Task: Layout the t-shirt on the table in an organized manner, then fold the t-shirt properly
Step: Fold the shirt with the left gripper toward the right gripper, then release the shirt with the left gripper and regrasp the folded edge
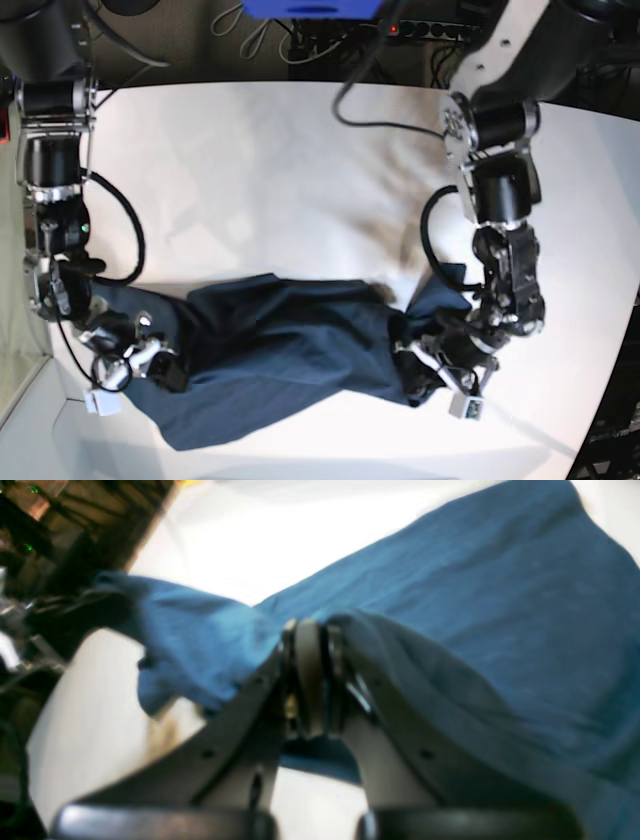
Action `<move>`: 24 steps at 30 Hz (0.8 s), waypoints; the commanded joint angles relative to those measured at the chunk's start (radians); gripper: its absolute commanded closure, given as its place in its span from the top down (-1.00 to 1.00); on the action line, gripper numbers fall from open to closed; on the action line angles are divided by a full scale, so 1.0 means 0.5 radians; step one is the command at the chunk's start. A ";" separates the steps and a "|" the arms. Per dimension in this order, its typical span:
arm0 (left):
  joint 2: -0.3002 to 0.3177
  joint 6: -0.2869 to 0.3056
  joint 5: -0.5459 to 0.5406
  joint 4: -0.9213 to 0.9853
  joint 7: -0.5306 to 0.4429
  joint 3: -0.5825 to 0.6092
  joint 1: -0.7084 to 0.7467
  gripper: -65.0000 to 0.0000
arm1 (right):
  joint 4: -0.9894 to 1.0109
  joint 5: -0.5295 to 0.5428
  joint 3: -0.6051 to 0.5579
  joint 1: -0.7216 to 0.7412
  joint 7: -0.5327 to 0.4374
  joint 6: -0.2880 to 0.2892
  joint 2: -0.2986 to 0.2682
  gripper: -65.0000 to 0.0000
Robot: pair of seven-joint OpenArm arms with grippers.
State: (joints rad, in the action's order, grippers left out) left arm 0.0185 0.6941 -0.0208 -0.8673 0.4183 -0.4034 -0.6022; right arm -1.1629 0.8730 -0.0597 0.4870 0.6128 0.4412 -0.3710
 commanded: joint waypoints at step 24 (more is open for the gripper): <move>-0.008 -0.497 -0.509 -0.875 0.297 0.038 0.429 0.69 | 0.106 0.029 -0.109 0.154 -0.098 0.021 0.028 -1.00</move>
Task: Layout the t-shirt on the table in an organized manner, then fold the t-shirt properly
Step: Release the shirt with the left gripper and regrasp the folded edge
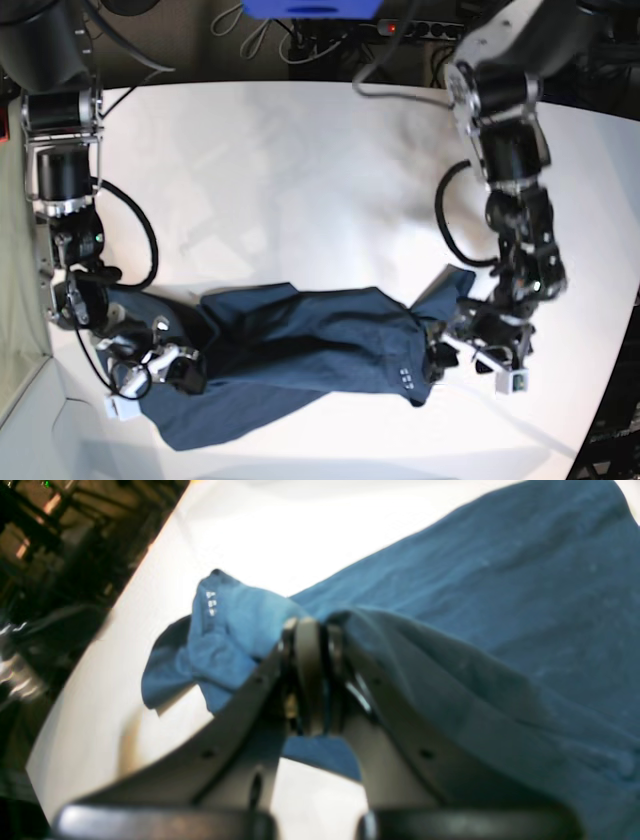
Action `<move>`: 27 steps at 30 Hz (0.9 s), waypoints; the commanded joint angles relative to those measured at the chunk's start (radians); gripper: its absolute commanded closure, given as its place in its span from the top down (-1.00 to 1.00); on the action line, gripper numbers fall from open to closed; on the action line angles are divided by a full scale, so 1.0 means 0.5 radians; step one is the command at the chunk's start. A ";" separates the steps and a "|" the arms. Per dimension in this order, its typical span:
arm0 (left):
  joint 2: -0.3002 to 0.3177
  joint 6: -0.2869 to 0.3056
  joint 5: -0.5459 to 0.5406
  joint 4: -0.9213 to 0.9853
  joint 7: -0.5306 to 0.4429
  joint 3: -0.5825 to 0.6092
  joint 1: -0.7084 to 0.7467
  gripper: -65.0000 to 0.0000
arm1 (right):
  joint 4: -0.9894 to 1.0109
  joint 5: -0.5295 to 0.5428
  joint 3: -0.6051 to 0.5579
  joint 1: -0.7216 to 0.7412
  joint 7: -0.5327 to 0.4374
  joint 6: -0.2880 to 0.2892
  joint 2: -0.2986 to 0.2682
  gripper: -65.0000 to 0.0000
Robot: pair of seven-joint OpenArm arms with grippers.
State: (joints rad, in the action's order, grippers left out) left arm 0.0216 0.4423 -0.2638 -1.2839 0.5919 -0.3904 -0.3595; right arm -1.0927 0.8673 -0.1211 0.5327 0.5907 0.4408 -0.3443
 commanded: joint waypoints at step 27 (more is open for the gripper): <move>-0.357 -0.018 0.041 0.835 -0.682 -0.089 0.144 0.70 | -0.038 0.041 0.011 -0.036 -0.038 0.022 -0.089 -1.00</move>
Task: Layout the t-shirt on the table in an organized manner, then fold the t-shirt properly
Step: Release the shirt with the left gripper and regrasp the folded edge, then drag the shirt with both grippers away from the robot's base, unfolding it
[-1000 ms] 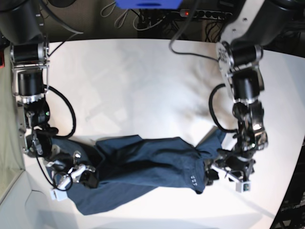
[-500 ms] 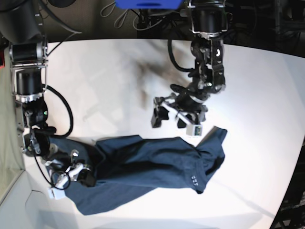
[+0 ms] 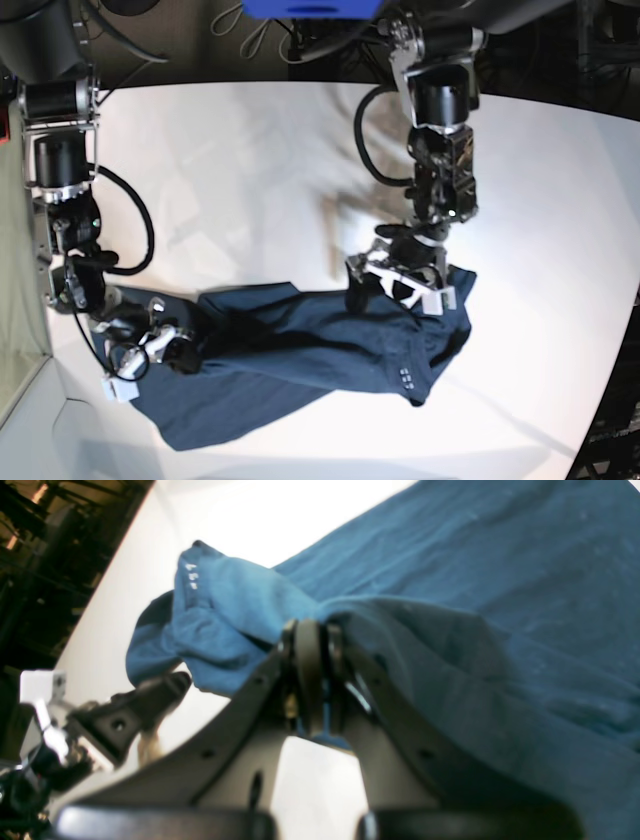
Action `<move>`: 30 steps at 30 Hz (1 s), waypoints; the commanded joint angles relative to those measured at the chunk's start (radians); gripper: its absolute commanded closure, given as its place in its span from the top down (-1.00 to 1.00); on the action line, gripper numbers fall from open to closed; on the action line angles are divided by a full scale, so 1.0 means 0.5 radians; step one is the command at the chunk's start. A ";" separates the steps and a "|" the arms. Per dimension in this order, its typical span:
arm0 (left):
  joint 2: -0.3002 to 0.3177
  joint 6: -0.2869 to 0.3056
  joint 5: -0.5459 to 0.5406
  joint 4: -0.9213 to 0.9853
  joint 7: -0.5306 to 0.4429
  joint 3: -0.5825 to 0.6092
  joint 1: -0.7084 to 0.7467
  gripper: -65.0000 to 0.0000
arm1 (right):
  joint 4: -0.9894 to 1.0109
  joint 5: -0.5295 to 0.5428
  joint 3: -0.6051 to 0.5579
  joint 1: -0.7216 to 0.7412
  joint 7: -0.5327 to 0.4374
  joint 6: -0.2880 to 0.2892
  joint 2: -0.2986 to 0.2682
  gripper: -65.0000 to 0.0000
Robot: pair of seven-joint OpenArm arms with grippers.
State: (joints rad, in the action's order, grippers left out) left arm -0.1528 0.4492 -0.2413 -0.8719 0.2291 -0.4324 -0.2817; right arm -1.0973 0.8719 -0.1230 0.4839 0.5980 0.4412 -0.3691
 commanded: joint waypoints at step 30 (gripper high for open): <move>0.009 -0.028 -0.476 -1.333 1.566 0.102 0.399 -0.99 | -0.038 0.035 0.021 0.065 -0.053 0.021 -0.089 -1.00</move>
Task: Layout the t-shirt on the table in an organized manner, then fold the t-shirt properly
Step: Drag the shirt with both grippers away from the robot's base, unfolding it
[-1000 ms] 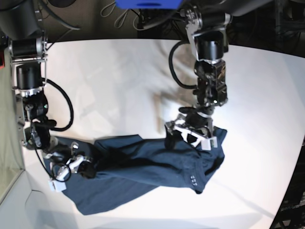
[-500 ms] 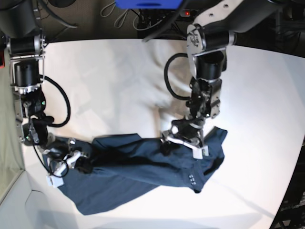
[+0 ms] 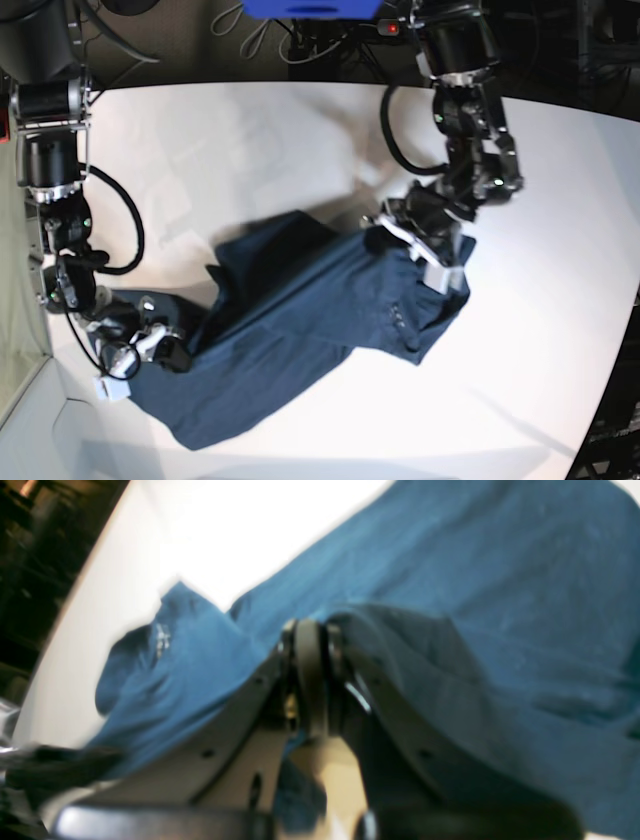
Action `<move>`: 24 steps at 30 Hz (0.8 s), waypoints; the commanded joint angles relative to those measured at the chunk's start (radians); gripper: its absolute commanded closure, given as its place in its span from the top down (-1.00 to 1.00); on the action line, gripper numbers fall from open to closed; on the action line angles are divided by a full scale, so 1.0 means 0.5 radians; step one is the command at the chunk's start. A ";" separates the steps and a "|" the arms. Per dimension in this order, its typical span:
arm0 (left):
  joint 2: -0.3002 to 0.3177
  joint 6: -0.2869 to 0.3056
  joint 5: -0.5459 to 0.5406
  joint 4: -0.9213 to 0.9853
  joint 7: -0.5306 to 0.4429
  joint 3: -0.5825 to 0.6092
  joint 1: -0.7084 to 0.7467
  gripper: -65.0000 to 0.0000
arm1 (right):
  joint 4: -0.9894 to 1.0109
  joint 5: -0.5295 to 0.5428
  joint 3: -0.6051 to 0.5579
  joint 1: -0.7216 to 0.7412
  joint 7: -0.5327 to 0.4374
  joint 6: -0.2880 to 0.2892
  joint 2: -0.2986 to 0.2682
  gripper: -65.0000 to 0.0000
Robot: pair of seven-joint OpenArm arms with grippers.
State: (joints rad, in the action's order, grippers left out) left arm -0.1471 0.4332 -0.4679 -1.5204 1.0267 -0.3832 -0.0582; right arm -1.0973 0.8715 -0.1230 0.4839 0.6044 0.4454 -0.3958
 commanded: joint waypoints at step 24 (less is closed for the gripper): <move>0.406 0.025 -1.334 -0.573 0.102 0.120 0.916 -0.98 | -0.986 0.035 0.033 -0.669 0.189 0.013 -0.097 -1.00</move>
State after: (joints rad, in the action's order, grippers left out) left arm 0.0532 0.4412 -1.0901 -1.7893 1.0809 -0.3256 0.4030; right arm -1.5738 0.8726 -0.1188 0.1280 0.7227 0.4461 -0.4217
